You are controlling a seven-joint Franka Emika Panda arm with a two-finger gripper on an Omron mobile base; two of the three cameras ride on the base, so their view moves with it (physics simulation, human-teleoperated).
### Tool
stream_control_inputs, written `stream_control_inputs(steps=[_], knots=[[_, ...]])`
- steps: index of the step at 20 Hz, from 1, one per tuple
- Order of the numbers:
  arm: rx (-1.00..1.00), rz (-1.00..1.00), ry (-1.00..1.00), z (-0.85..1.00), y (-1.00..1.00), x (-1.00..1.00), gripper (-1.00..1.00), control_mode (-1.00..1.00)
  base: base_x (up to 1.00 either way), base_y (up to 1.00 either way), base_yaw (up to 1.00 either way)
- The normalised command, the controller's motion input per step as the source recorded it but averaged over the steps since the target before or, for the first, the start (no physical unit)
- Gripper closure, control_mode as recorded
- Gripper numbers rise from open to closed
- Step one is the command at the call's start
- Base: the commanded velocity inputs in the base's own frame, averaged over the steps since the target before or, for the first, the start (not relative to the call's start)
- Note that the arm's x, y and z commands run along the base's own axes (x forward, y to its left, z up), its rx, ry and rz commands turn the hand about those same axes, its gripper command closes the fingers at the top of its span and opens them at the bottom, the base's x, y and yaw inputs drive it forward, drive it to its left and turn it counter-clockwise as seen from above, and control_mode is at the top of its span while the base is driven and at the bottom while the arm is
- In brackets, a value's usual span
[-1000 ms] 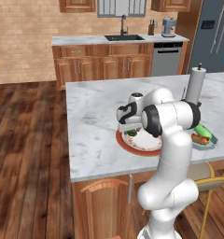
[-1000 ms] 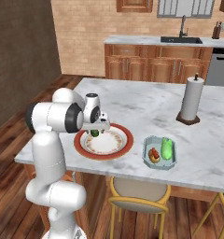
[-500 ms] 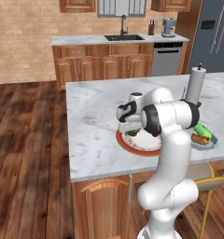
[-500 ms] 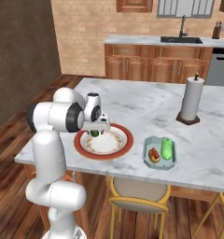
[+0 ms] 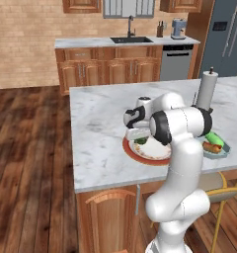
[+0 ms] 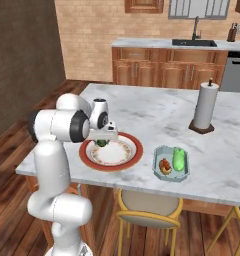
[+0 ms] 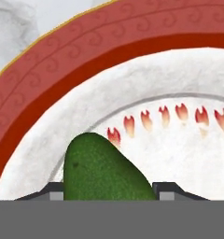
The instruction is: Place one cooked food and one vegetable from the large plate to each tupperware container.
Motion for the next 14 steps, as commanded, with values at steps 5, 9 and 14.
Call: stream_control_inputs(steps=[5, 9, 14], knots=[[-0.05, -0.01, -0.07, 0.76, 0.00, -0.94, 1.00, -1.00, 0.00, 0.00, 0.00], [0.00, -0.02, -0.15, 1.00, 0.00, -1.00, 1.00, -1.00, 0.00, 0.00, 0.00], [0.07, -0.10, -0.23, 0.67, 0.00, -1.00, 1.00, -1.00, 0.00, 0.00, 0.00]])
